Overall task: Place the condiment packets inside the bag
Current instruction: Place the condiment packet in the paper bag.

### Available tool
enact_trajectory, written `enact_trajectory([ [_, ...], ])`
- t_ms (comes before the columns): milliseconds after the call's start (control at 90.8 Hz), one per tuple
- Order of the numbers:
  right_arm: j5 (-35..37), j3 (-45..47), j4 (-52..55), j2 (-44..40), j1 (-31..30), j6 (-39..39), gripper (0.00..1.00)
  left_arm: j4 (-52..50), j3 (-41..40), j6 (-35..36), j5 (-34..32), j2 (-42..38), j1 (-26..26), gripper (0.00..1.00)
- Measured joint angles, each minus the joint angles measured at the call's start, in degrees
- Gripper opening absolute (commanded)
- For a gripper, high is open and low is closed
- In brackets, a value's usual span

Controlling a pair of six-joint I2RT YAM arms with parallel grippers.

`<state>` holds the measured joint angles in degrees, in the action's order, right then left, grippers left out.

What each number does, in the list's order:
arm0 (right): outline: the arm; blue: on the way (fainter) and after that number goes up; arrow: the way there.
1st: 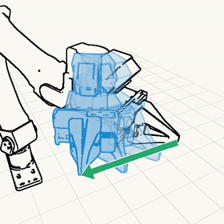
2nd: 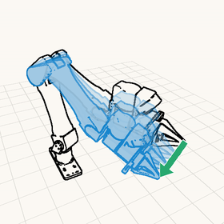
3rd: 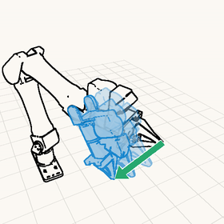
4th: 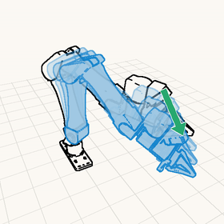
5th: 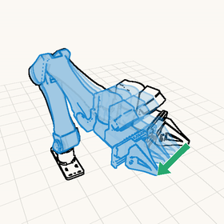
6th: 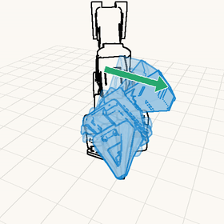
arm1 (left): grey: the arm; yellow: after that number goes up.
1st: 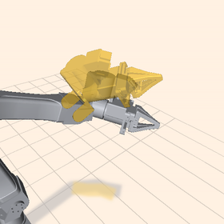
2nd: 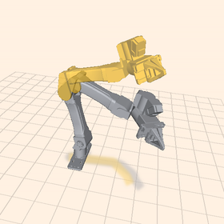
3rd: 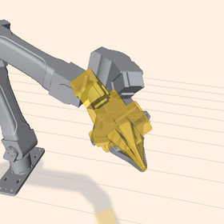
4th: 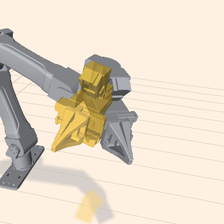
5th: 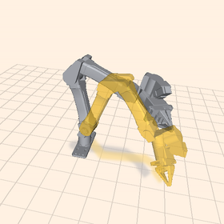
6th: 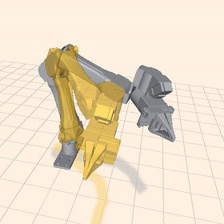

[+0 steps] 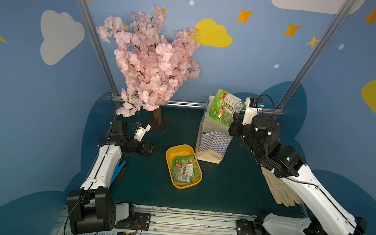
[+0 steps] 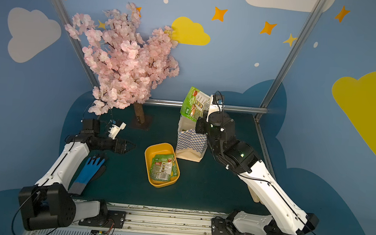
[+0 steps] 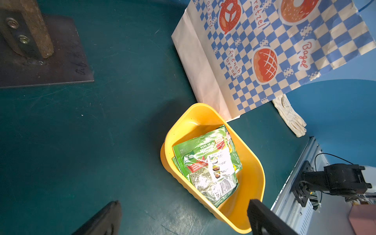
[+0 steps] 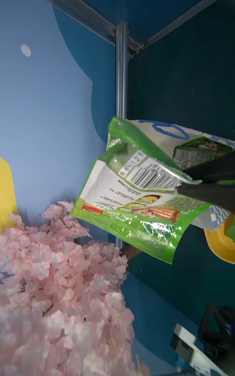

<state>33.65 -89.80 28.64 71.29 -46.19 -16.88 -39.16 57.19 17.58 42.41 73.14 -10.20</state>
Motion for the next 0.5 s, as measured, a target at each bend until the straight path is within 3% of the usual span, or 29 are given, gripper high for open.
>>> enact_trajectory([
  [286,1.86,-8.00,4.59,12.83,5.49,0.85,0.00,-0.68,0.02,0.04,-0.02,-0.90,0.00,1.00],
  [385,2.19,-10.51,6.43,16.41,6.16,0.63,0.17,-0.98,0.02,0.15,-0.07,-0.98,0.00,1.00],
  [496,2.60,-14.69,8.17,19.87,6.62,0.48,0.56,-1.27,0.02,0.24,-0.33,-1.68,0.00,1.00],
])
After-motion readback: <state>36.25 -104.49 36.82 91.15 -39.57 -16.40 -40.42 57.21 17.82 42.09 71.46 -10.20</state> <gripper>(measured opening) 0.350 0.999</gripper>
